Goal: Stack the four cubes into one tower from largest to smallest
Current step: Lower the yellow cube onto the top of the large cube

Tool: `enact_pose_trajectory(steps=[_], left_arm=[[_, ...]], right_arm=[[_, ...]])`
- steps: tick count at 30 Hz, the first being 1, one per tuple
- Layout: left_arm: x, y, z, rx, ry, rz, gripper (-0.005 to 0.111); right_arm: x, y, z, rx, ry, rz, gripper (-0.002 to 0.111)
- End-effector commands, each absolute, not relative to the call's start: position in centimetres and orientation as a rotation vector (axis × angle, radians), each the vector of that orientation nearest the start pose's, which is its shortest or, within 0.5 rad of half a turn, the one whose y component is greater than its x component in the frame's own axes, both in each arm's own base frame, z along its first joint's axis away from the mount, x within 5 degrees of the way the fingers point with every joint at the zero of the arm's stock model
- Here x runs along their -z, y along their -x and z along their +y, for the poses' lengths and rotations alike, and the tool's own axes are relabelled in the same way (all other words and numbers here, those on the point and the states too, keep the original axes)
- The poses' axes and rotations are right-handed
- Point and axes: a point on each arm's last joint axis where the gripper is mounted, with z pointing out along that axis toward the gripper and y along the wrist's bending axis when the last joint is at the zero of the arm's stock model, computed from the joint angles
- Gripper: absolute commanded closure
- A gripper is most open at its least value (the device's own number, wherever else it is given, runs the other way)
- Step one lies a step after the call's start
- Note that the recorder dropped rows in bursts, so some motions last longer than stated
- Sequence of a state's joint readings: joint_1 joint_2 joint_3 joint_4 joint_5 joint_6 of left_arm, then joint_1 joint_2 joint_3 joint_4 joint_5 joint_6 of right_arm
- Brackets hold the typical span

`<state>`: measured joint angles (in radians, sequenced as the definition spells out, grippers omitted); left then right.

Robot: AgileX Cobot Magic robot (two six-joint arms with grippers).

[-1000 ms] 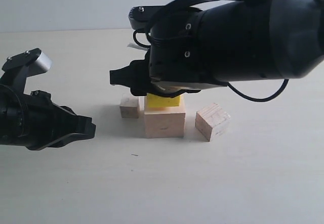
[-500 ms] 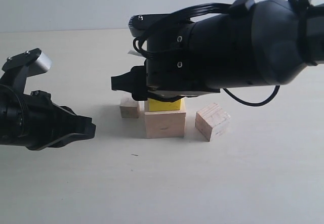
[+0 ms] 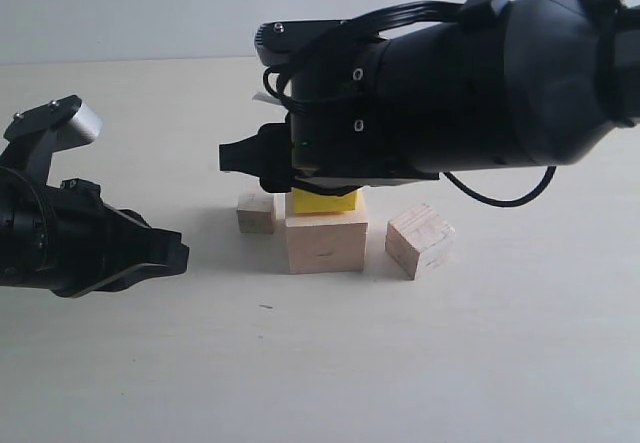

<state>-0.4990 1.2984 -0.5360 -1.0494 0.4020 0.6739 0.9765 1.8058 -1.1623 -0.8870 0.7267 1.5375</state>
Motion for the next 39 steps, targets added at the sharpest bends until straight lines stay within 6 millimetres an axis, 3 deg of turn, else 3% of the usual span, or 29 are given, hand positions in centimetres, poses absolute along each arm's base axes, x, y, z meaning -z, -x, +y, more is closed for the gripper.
enact_pose_trajectory(steps=[1, 39], left_arm=[[-20.1, -18.3, -13.4, 0.776, -0.354, 2.509, 0.107], [-20.1, -18.2, -13.4, 0.778, -0.356, 2.511, 0.107]], right_arm=[[-21.2, -24.5, 27.4, -0.061, 0.047, 2.400, 0.108], [-20.2, -24.6, 27.6, -0.022, 0.085, 2.418, 0.108]])
